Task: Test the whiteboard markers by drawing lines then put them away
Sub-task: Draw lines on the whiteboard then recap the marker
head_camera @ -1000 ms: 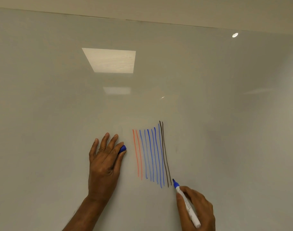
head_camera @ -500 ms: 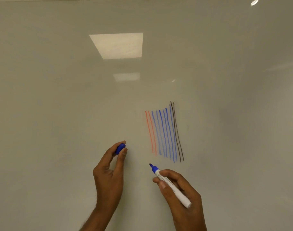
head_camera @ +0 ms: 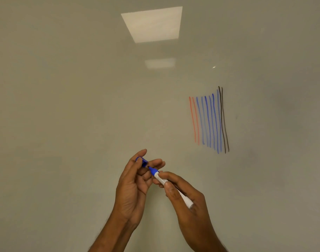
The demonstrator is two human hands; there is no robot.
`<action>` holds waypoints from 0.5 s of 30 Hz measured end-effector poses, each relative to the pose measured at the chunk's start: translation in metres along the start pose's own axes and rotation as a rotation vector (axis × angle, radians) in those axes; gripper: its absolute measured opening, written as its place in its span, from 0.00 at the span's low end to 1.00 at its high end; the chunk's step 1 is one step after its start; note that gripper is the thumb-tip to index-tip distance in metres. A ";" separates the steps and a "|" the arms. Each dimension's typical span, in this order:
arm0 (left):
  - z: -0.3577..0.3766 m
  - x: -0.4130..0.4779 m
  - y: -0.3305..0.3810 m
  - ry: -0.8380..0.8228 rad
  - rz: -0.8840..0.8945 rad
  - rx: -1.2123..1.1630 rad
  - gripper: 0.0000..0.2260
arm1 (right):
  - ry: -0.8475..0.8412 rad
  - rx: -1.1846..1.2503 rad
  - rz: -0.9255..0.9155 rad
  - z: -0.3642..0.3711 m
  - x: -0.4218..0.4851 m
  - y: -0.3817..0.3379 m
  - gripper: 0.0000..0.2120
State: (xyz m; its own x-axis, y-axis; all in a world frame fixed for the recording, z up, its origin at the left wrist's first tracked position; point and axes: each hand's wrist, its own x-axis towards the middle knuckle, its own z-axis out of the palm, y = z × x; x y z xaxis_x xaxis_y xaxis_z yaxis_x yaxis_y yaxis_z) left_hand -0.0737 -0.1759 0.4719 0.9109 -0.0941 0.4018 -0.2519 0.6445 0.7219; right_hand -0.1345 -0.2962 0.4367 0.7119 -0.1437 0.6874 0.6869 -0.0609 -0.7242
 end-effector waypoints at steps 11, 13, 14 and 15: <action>-0.026 -0.022 -0.005 0.000 -0.087 0.000 0.13 | 0.038 -0.005 0.039 0.024 -0.011 0.012 0.13; -0.030 -0.025 -0.008 0.030 -0.083 -0.014 0.13 | 0.061 -0.006 0.048 0.029 -0.013 0.014 0.12; -0.032 -0.027 -0.010 0.047 -0.083 -0.030 0.13 | 0.073 -0.008 0.055 0.031 -0.014 0.016 0.12; -0.034 -0.029 -0.012 0.063 -0.083 -0.049 0.13 | 0.082 -0.011 0.061 0.033 -0.015 0.017 0.11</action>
State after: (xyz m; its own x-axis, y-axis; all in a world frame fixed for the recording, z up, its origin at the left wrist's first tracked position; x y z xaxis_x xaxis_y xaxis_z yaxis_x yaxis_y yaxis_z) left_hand -0.0858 -0.1552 0.4325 0.9472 -0.1016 0.3043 -0.1598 0.6729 0.7222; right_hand -0.1288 -0.2624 0.4160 0.7381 -0.2274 0.6353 0.6405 -0.0600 -0.7656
